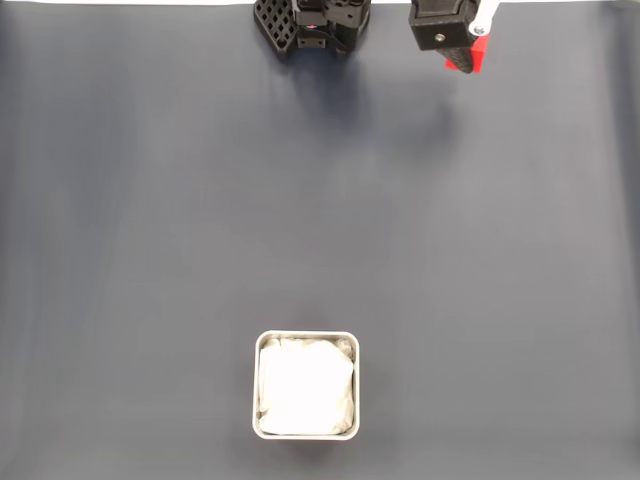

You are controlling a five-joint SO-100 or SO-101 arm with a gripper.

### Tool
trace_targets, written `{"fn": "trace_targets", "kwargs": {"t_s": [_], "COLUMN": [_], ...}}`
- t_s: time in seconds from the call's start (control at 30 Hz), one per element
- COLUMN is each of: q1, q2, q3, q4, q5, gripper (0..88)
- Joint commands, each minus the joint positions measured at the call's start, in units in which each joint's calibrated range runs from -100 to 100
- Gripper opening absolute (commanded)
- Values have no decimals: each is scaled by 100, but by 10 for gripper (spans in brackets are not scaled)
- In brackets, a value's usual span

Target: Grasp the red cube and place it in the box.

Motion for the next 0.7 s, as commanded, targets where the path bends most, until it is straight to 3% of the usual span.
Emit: {"fn": "trace_targets", "kwargs": {"t_s": [0.0,0.67], "q1": [202,1552], "q2": [175,1639], "q3": [-457,-2154], "q4": [72,47], "q5": [-63,-322], "gripper": [51,51]}}
